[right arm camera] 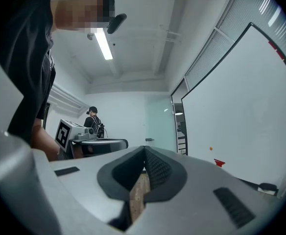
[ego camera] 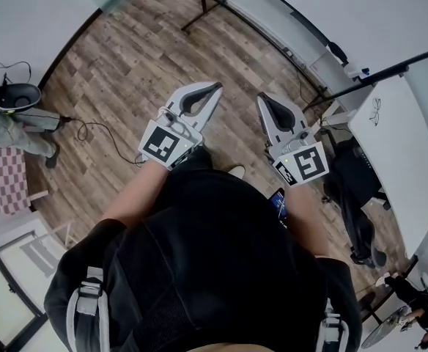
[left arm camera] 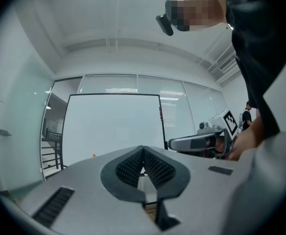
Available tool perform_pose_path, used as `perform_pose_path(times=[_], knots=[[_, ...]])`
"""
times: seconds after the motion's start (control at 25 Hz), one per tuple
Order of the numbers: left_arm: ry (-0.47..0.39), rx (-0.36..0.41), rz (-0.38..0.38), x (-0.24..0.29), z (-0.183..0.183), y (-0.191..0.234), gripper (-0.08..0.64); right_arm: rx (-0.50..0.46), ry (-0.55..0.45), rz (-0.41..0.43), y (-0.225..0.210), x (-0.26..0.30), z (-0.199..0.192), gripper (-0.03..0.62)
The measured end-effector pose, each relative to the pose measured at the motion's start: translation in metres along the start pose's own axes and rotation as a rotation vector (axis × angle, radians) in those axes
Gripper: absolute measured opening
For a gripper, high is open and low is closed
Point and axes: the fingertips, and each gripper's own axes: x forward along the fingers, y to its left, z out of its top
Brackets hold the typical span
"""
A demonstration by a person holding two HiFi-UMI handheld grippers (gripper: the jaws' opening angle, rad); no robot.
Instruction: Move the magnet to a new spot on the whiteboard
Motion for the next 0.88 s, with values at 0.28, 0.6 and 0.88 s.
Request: perform_pose_path(times=[0.28,0.6,0.88], knots=[[-0.008,0.007,-0.023,0.013,-0.001,0.071,0.003,0.017,-0.004,-0.026,-0.016,0.07,0.004,-0.005],[-0.018,-0.002,-0.065,0.019,-0.006,0.16,0.003,-0.005,0.008,-0.095,-0.034,0.155,0.001,-0.005],[-0.017,-0.035,-0.109,0.019,-0.011,0.22,0.003,0.011,0.008,-0.16,-0.046,0.211,0.001,-0.005]])
